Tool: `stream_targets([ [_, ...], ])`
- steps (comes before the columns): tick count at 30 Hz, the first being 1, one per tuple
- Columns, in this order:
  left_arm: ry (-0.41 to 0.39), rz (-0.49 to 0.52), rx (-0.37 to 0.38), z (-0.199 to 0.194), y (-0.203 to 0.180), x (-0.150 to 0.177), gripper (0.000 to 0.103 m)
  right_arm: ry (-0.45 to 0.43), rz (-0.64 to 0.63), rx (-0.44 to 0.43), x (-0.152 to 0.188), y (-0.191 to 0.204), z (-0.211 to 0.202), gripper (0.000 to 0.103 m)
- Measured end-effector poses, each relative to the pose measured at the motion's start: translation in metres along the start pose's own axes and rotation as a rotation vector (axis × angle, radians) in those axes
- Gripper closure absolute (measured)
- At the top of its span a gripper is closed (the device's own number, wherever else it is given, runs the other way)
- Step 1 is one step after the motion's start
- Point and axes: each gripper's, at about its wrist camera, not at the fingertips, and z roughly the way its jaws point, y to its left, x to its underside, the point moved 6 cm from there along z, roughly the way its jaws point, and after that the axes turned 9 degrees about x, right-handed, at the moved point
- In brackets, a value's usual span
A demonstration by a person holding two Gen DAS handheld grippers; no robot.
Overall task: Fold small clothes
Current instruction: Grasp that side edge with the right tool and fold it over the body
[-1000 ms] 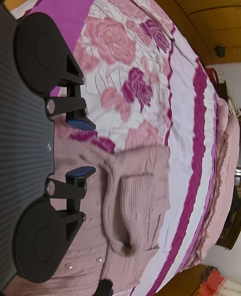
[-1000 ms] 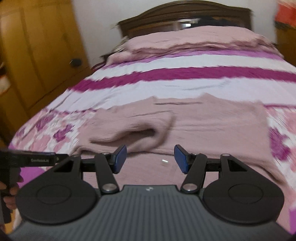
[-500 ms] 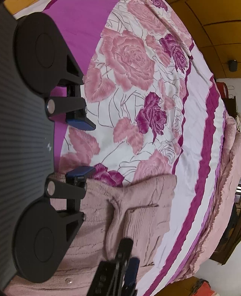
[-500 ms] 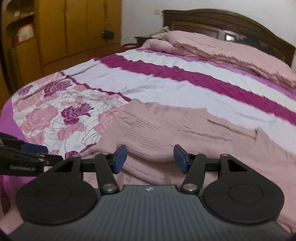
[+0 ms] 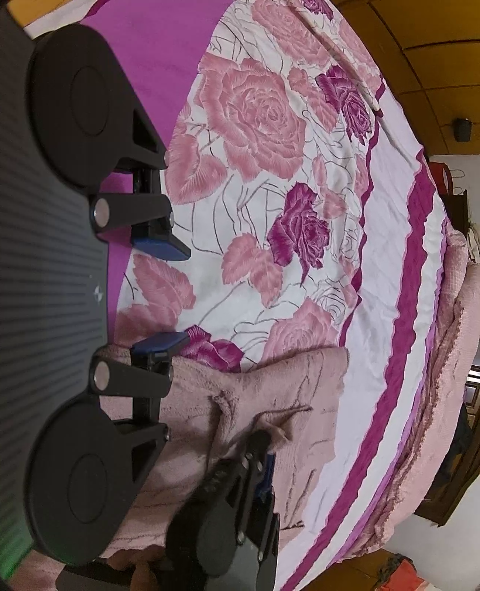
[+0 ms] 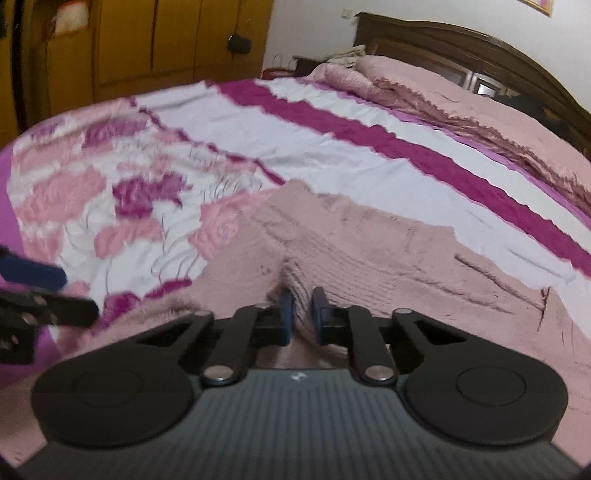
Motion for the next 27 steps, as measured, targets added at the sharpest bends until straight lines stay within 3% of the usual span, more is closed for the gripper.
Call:
stream_targets([
  [8,-0.030,0.041,0.027,-0.003,-0.018,-0.016,0.052,-0.122,0.202,0.079,-0.019,-0.065,-0.045,0.091],
  [15,-0.062,0.098,0.056,0.000,-0.044,-0.035,0.052,-0.197,0.347,0.191,-0.017,-0.137,-0.085,0.091],
  [19,-0.068,0.120,0.085,0.008,-0.059,-0.044,0.052,-0.198,0.401,0.270,-0.001,-0.172,-0.097,0.091],
  [27,-0.035,0.168,0.105,0.036,-0.083,-0.048,0.052,-0.110,0.588,0.385,0.063,-0.237,-0.088,0.091],
])
